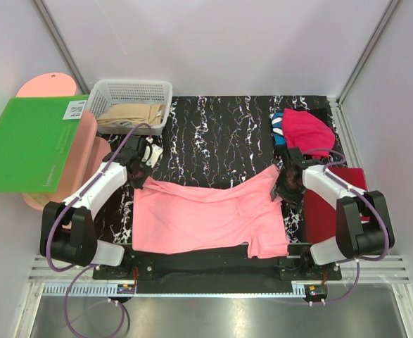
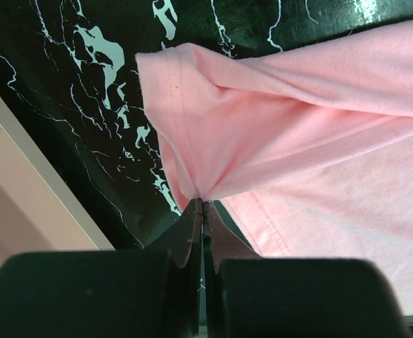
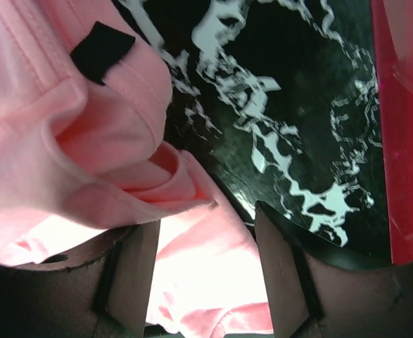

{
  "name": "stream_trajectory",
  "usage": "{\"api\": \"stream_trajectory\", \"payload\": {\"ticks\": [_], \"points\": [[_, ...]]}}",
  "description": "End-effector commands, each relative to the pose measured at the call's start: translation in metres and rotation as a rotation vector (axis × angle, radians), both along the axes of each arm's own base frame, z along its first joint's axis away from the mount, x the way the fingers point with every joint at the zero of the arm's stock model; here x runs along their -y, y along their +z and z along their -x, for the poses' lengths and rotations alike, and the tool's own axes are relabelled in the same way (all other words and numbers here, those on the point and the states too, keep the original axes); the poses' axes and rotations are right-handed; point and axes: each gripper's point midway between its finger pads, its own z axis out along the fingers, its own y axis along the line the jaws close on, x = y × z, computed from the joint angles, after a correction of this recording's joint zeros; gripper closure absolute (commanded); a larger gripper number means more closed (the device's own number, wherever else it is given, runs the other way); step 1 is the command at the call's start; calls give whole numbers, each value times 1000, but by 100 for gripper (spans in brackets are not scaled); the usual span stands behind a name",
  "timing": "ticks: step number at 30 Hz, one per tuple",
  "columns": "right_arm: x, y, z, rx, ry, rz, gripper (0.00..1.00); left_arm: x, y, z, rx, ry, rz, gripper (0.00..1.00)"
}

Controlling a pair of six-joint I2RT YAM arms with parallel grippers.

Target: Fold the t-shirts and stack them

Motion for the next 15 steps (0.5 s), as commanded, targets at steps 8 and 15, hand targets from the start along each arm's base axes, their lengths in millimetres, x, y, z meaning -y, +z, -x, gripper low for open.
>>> {"api": "stream_trajectory", "payload": {"ticks": [8,15], "points": [[-5,22,-47,133,36,10,37,-7,5,-7,47,5,-26,100],[5,14,-39,123,18,54,39,-7,2,-4,40,2,-29,100]]}}
